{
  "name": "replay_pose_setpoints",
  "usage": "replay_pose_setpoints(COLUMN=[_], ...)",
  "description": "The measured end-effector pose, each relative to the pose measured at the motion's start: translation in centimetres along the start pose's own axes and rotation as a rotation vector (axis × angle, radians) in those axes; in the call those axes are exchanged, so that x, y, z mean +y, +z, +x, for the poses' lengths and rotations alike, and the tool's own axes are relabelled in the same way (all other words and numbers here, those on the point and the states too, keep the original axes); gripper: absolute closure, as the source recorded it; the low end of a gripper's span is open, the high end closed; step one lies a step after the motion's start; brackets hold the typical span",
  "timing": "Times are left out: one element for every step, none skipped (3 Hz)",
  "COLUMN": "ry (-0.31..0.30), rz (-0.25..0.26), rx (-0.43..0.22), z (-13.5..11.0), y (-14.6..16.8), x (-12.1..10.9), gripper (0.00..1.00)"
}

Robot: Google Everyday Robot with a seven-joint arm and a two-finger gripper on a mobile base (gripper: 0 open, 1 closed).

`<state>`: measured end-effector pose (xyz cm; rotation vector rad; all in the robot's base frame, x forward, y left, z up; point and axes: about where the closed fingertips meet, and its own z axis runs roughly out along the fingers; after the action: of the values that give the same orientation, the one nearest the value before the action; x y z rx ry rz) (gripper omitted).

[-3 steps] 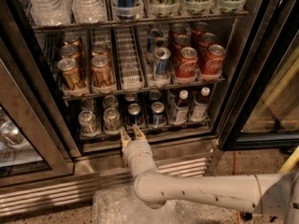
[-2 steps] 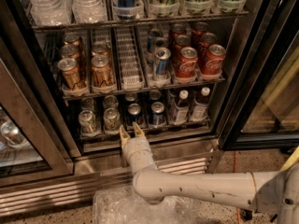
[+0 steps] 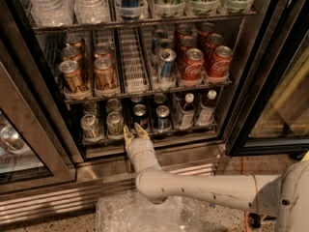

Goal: Pick pepsi can from bottom shelf of fridge

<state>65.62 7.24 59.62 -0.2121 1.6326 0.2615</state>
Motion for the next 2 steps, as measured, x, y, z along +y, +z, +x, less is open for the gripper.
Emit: replay_pose_setpoints(ry=[-0.012, -0.038], rz=[0.005, 0.025], rx=[-0.014, -0.027], z=[-0.25, -0.69], y=[1.16, 1.04], x=[-0.27, -0.22], gripper=[0.50, 0.48])
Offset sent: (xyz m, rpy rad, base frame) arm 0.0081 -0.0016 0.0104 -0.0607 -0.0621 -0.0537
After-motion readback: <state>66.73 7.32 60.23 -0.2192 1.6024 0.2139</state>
